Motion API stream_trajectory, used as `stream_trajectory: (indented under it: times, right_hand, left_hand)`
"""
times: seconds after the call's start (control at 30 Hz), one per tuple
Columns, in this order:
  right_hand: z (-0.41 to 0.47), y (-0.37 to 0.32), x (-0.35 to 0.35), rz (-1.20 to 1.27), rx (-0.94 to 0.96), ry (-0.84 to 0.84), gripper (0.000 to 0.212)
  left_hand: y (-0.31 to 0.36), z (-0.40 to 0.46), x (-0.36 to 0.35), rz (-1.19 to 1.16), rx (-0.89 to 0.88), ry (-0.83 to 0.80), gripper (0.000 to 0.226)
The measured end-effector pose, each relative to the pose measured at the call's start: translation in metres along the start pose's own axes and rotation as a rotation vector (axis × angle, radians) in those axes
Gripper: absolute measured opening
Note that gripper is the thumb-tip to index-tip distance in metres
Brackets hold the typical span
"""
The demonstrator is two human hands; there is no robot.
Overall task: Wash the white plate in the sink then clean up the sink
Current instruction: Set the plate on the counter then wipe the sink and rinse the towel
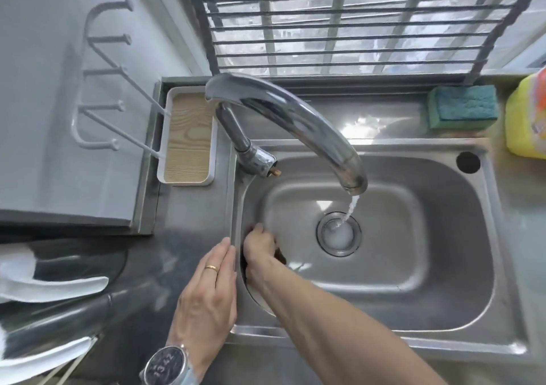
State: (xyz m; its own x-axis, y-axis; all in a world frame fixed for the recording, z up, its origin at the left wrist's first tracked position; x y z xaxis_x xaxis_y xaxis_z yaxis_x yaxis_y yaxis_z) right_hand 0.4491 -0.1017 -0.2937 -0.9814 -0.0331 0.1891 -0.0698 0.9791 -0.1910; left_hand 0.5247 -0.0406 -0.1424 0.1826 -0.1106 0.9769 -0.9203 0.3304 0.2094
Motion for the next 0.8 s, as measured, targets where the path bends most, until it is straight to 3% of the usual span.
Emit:
stream_trajectory:
  times: [0.07,0.13,0.23,0.3,0.37,0.47,0.57,0.67,0.73,0.8]
  right_hand:
    - [0.020,-0.040,0.007,0.302,0.126,0.032,0.066]
    - [0.067,-0.076,0.004,0.436,0.137,-0.032,0.075]
    - [0.068,-0.106,0.003,0.436,0.089,-0.097,0.070]
    - [0.028,-0.099,0.003,0.425,0.187,-0.056,0.057]
    - [-0.012,-0.071,0.009,0.193,0.341,-0.012,0.049]
    - [-0.042,0.008,0.030,-0.416,0.422,-0.267,0.052]
    - [-0.049,0.059,0.081,-1.065,0.406,-0.421,0.035]
    - [-0.038,0.064,0.136,-1.390,0.438,-0.351,0.038]
    - [-0.039,0.064,0.181,-1.585,0.562,-0.300,0.042]
    - [-0.034,0.078,0.239,-1.822,0.560,-0.265,0.042]
  left_hand:
    - [-0.001,-0.002,-0.001,-0.001,-0.021,0.012,0.042]
    - [-0.001,-0.002,-0.001,-0.002,-0.043,0.034,0.042]
    - [-0.006,-0.002,-0.004,-0.008,-0.057,0.046,0.041]
    - [-0.007,-0.005,-0.005,-0.009,-0.080,0.049,0.043]
    - [-0.007,-0.004,-0.003,-0.001,-0.115,0.052,0.042]
    - [-0.010,-0.003,-0.001,0.014,-0.104,0.044,0.040]
    - [-0.001,0.004,0.001,0.110,-0.110,0.017,0.037]
    - [0.016,0.015,0.001,0.156,-0.179,0.054,0.030]
    - [0.030,0.023,-0.010,0.171,-0.307,0.012,0.035]
    - [0.037,0.027,-0.022,0.203,-0.384,-0.005,0.040]
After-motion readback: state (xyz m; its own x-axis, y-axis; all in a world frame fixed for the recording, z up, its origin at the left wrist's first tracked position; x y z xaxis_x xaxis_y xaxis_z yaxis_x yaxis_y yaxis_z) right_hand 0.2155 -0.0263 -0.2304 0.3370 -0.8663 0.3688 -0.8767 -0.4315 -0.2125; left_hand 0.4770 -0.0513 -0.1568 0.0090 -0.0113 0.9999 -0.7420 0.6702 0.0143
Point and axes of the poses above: each hand's wrist, its own z-axis towards the middle knuckle, its own x-axis out of the back of the hand, y = z × x, the point moved 6 cm from there along z, towards the middle knuckle, and after that the axes turned 13 degrees about -x, right-handed, at the moved point
